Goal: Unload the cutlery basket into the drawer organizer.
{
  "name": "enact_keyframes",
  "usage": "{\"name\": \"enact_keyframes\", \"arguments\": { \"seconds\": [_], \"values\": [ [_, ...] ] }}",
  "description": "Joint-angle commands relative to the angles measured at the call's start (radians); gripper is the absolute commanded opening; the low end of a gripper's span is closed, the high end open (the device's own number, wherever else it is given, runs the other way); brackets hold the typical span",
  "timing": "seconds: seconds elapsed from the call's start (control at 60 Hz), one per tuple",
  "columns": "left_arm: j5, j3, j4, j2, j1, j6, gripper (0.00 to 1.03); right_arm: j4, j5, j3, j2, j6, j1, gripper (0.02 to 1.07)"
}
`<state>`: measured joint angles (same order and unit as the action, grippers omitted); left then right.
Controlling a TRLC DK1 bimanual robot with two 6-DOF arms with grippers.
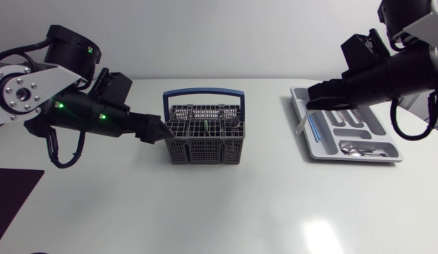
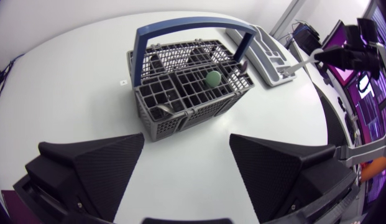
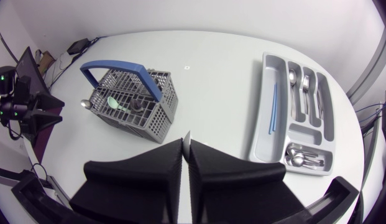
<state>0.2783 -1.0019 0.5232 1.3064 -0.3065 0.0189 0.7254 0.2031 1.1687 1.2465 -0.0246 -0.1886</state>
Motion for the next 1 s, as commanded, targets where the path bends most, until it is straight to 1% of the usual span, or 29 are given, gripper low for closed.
{"name": "enact_keyframes", "arguments": {
  "seconds": [0.0,0.083,0.183,0.267,0.367,0.45,0.567,0.633,0.7,0.867,0.983],
  "values": [
    [-0.007,-0.038,0.014,0.047,0.020,0.061,0.99,0.008,-0.024,-0.037,-0.021,0.061,0.031,0.08],
    [-0.007,-0.052,0.004,0.056,0.032,0.096,0.99,0.006,-0.028,-0.058,-0.028,0.097,0.067,0.08],
    [-0.005,-0.076,0.028,0.077,0.017,0.101,0.99,0.003,-0.037,-0.083,-0.033,0.152,0.115,0.08],
    [-0.005,-0.103,0.084,0.103,0.004,0.144,0.99,-0.029,-0.093,-0.115,-0.035,0.216,0.143,0.08],
    [-0.008,-0.103,0.086,0.119,-0.014,0.194,0.99,-0.067,-0.111,-0.144,-0.028,0.276,0.192,0.08],
    [-0.008,-0.093,0.069,0.119,-0.025,0.216,0.99,-0.129,-0.140,-0.170,-0.007,0.330,0.230,0.08],
    [-0.008,-0.090,0.052,0.125,-0.028,0.228,0.99,-0.179,-0.172,-0.190,0.030,0.390,0.278,0.08],
    [-0.010,-0.087,0.038,0.131,-0.026,0.271,0.99,-0.218,-0.200,-0.202,0.050,0.420,0.296,0.08],
    [-0.031,-0.080,0.017,0.133,-0.026,0.311,0.99,-0.256,-0.225,-0.210,0.080,0.446,0.321,0.08],
    [-0.031,-0.070,0.011,0.126,-0.029,0.417,0.99,-0.337,-0.271,-0.216,0.165,0.502,0.376,0.08],
    [-0.031,-0.046,-0.028,0.099,-0.034,0.495,0.99,-0.389,-0.303,-0.219,0.222,0.532,0.403,0.08]
  ]
}}
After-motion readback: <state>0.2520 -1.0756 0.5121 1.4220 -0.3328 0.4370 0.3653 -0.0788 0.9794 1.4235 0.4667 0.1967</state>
